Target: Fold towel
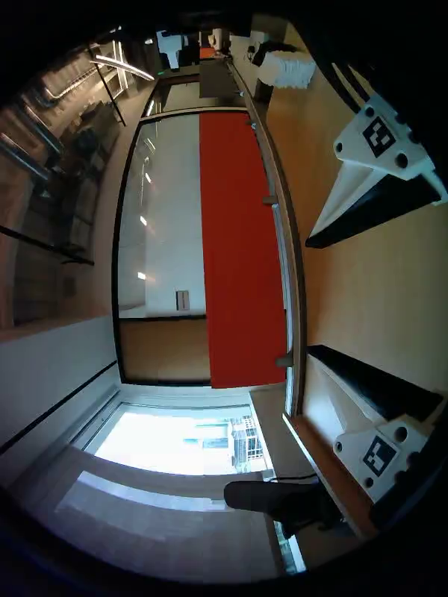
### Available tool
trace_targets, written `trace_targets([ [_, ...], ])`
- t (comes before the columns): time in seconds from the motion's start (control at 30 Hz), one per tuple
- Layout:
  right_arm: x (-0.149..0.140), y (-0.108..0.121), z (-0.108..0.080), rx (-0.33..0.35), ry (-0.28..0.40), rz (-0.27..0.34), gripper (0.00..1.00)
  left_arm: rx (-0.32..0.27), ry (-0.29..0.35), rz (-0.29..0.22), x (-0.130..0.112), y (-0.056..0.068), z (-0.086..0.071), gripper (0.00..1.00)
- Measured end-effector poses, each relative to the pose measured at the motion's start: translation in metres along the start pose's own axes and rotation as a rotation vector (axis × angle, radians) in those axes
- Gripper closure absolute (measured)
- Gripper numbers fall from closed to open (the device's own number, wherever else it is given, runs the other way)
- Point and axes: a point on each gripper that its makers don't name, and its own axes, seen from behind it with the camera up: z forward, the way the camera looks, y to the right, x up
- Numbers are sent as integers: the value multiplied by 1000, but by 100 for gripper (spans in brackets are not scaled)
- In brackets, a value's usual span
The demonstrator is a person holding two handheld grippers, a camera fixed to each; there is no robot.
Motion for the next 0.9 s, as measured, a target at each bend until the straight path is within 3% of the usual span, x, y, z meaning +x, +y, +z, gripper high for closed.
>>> trace_targets([
  [0.5, -48, -4, -2, -4, -28, -58, 0, 33, 22, -1, -57, 3, -3, 4],
  [0.9, -66, -4, -9, -12, -34, -95, 0, 46, 42, -18, -79, 2, -5, 4],
])
